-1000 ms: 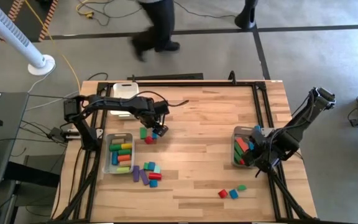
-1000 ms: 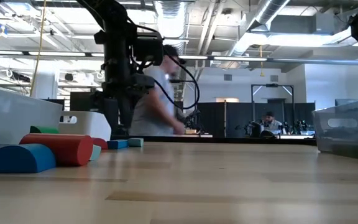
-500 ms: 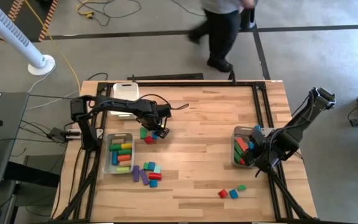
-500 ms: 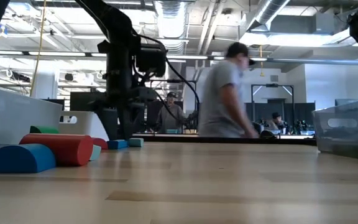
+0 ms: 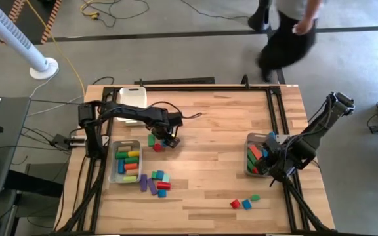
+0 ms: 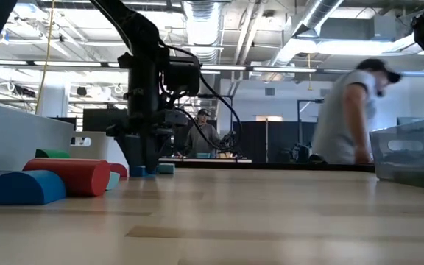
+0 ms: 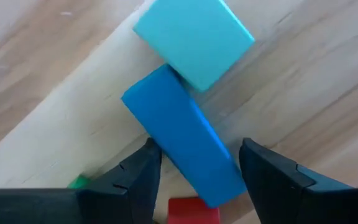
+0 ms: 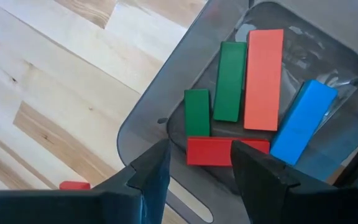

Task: Sort blocks by size
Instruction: Put the blue rectangular block into the black bin

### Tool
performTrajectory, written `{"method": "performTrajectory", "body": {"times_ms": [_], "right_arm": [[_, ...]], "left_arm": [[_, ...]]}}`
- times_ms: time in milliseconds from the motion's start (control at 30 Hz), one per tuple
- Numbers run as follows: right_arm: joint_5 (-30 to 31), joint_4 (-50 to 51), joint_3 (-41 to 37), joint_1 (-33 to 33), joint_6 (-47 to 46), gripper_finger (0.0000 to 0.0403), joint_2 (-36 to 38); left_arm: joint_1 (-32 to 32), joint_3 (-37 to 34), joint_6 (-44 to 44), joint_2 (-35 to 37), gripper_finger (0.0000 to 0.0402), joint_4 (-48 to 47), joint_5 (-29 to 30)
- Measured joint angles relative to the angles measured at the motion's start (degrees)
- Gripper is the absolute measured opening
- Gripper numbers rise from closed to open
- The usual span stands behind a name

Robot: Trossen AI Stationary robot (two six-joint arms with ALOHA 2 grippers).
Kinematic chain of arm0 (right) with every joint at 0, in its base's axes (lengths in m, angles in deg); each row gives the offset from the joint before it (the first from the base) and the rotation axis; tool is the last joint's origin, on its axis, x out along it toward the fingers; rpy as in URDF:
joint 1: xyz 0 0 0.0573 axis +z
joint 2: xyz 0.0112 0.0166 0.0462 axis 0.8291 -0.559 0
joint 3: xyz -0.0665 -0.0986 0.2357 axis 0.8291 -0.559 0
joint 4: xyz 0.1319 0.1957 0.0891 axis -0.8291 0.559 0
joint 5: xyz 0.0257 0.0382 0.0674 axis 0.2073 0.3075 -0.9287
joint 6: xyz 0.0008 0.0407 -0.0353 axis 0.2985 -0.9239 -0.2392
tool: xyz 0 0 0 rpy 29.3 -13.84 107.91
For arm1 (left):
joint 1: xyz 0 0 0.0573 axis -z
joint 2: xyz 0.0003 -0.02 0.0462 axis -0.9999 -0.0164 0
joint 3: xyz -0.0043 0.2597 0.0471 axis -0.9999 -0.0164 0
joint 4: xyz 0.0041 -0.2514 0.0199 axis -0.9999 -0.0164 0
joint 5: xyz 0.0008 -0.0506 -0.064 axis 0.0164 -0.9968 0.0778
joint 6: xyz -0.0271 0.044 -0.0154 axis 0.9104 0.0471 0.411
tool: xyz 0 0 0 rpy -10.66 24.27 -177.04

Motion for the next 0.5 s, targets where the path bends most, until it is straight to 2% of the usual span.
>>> {"method": "performTrajectory", "body": {"times_ms": [167, 367, 500], "right_arm": [[0.0, -1.6, 0.0, 0.0, 0.3, 0.0196, 0.0], [0.0, -2.6, 0.0, 0.0, 0.3, 0.0196, 0.0], [0.0, -2.6, 0.0, 0.0, 0.5, 0.0196, 0.0]], "left_arm": [[1.3, 0.1, -2.0, -2.4, 0.0162, -1.1, -0.9], [2.5, 1.5, -6.2, -1.4, 0.0099, -1.9, -1.5], [3.0, 4.2, -9.7, -0.3, 0.0098, -3.7, -2.4]]}}
